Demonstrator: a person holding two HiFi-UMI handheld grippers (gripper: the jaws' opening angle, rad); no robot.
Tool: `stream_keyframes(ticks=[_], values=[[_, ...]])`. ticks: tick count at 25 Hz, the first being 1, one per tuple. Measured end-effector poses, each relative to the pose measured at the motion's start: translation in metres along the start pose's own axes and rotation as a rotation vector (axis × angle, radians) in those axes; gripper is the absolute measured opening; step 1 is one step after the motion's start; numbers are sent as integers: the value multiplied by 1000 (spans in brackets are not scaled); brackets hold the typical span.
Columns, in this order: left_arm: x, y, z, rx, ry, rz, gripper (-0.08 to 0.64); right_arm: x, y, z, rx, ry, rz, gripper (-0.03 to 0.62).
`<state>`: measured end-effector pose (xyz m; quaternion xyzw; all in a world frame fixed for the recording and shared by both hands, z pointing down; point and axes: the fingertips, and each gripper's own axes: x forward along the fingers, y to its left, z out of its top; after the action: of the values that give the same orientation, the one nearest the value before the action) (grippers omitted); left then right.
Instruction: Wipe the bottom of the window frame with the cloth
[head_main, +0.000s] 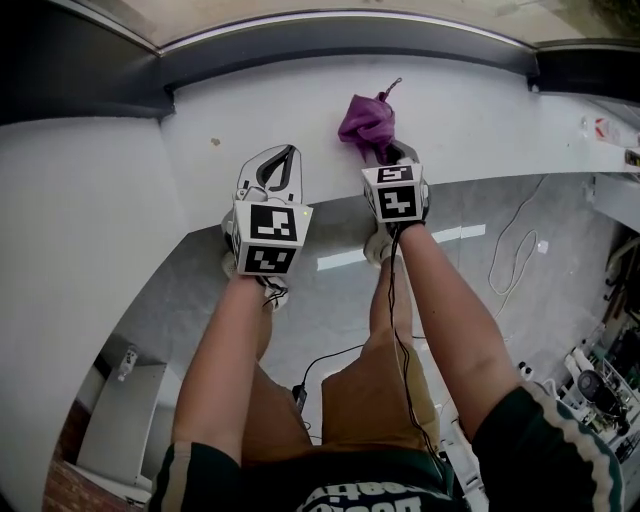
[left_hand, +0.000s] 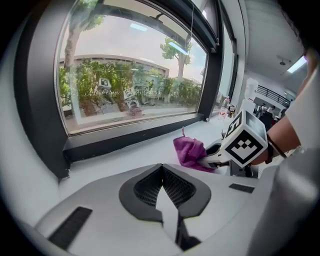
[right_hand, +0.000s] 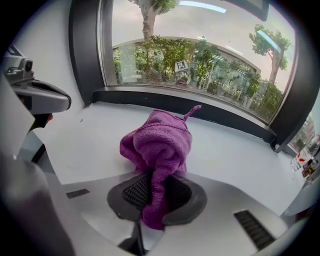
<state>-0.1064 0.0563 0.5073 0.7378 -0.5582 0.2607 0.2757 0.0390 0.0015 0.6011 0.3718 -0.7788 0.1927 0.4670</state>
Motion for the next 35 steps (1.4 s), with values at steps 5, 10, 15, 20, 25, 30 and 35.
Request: stream_keyframes(ticks=[5, 10, 15, 20, 25, 30, 35], values=[[-10, 18, -13, -36, 18, 29, 9, 3, 28, 8, -46, 27, 20, 58], [-19, 27, -22, -64, 19, 40, 9, 5, 59, 20, -74, 20, 43, 58], [-26, 44, -29, -104, 12, 70, 9, 8, 80, 30, -153, 14, 44, 58], [-35, 60, -40, -141, 17, 102, 9, 11, 102, 36, -182, 18, 77, 58], [-49, 73, -42, -153, 15, 133, 9, 13, 134, 46, -202, 11, 134, 59], [-69, 83, -44, -190, 20, 171, 9, 13, 161, 56, -231, 0, 191, 58], [-86, 94, -52, -232, 17, 216, 9, 15, 189, 63, -263, -13, 240, 58]])
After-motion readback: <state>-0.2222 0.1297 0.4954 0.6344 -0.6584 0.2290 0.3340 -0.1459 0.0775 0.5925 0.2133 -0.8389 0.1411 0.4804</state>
